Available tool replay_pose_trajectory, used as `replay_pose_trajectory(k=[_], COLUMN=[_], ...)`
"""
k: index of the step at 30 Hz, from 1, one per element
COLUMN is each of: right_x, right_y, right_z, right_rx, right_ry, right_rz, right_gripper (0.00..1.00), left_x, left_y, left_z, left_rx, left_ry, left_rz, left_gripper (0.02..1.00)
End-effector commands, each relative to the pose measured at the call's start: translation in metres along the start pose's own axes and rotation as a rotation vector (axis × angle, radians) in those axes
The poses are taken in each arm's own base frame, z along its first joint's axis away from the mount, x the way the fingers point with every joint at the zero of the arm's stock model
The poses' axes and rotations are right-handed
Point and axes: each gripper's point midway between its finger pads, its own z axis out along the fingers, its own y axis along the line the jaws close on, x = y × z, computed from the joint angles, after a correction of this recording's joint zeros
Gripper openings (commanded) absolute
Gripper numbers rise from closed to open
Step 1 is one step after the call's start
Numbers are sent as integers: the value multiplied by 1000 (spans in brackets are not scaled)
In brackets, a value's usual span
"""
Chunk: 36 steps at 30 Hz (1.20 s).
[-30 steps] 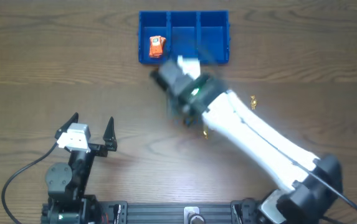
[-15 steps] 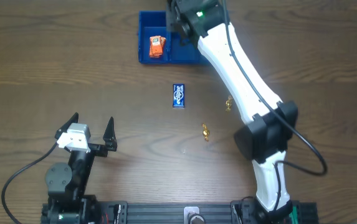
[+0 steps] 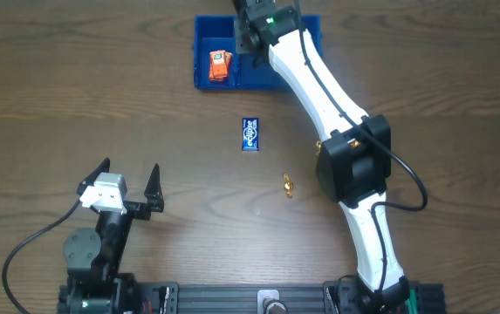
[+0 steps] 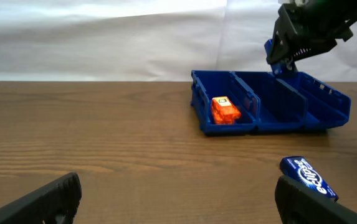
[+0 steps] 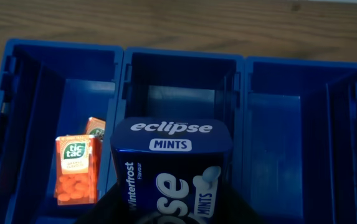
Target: Sort Candies Into Trays
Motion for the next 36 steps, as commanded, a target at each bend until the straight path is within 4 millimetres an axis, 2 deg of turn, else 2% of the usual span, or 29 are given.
replay_pose_trajectory(k=[1,2,3,4,5,6,10,12,15,17,20,22,24,26,32,36], right_x=[-7,-7,-8,-8,-8,-8,-10,-9,-11,-5,21,41,66,86,156,182], right_y=[-1,-1,-1,-1,2,6,12,11,5,5,6,9,19,21,24,22], right_z=[1,1,1,1,1,1,0,-7,-40,-74,-110,-119,-114,-103,-56,-35], right_rx=[-1,-1,-1,-2,-9,-28,-62,-63,-67,-87,-76,-68,-95,-80,-31,-15], right_ry=[-20,-21,-21,-23,-25,-24,-30,-20,-7,24,111,181,267,322,447,468], right_rz=[-7,-7,-7,-7,-16,-27,-25,-26,-19,-23,-20,-5,-19,-30,-52,-38], right_gripper=[231,312,448,632,862,976,998,998,998,998,998,998,998,998,998,998], left_x=[16,16,16,16,16,16,16,16,16,16,16,16,16,16,16,16], left_y=[-3,-3,-3,-3,-3,-3,-3,-3,-3,-3,-3,-3,-3,-3,-3,-3], left_z=[1,1,1,1,1,1,1,1,1,1,1,1,1,1,1,1], left_rx=[18,18,18,18,18,18,18,18,18,18,18,18,18,18,18,18], left_ry=[45,45,45,45,45,45,45,45,45,45,45,45,45,45,45,45], left_rz=[8,8,8,8,8,8,8,8,8,8,8,8,8,8,8,8], left_gripper=[998,998,998,998,996,998,998,998,998,998,998,998,998,998,998,998])
